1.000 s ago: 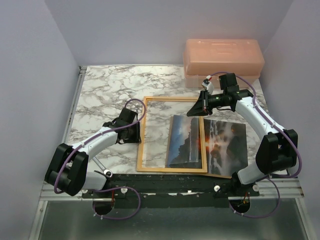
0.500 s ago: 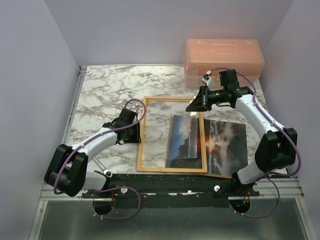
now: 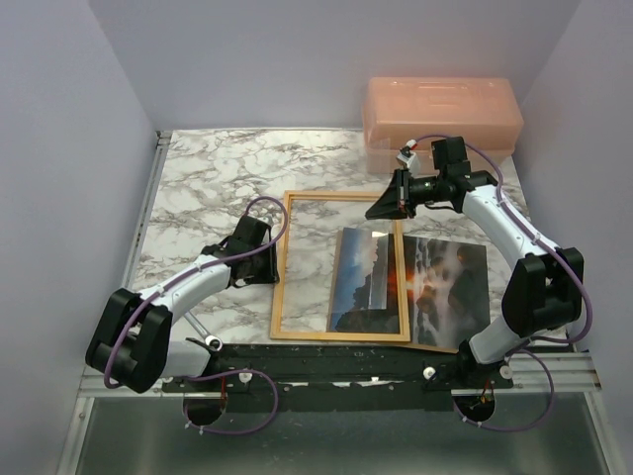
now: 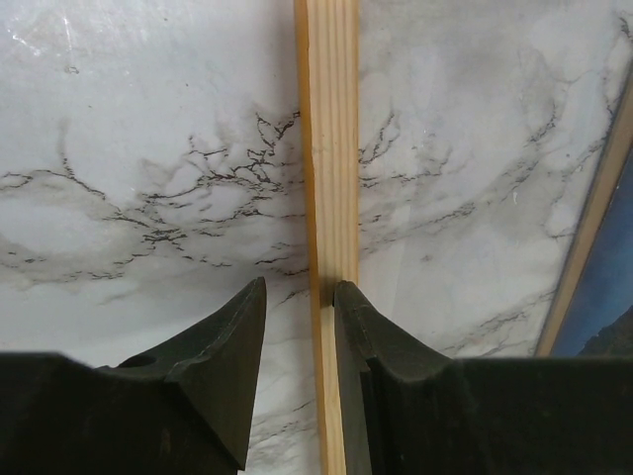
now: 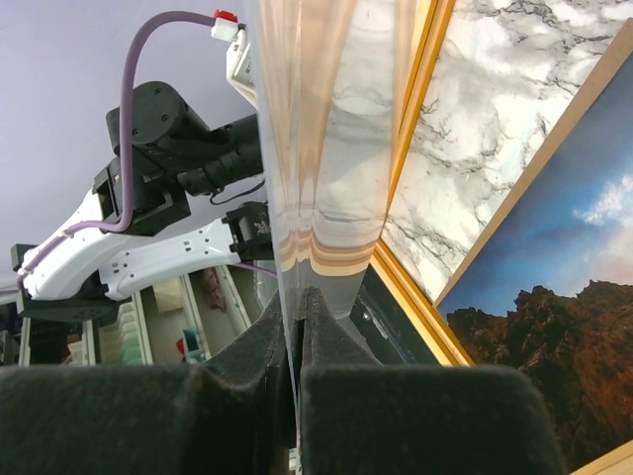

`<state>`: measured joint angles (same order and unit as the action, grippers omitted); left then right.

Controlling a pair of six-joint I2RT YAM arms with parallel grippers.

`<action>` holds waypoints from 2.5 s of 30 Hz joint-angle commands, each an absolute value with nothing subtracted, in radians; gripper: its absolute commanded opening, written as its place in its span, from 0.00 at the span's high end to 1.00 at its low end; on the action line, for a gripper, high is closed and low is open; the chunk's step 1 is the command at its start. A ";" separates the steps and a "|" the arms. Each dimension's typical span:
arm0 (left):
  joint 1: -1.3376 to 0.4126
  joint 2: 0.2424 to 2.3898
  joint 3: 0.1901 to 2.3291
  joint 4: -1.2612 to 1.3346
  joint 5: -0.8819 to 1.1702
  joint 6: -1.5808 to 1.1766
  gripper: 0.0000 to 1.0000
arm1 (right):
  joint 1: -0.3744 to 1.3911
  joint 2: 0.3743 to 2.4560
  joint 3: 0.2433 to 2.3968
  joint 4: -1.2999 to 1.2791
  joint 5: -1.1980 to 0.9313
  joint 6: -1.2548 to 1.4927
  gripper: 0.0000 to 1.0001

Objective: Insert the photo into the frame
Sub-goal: Place the photo frame item in the photo frame.

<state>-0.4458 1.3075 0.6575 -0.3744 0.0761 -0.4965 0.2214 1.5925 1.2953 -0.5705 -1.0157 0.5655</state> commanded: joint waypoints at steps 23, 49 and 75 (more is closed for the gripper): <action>-0.447 1.278 0.631 -0.347 0.075 -0.479 0.66 | 0.276 1.577 1.274 -0.491 -1.048 0.631 0.99; -0.448 1.276 0.630 -0.347 0.072 -0.480 0.66 | 0.276 1.593 1.200 -0.578 -1.011 0.525 0.99; -0.449 1.275 0.628 -0.346 0.072 -0.479 0.71 | 0.276 1.595 1.199 -0.507 -0.998 0.569 0.99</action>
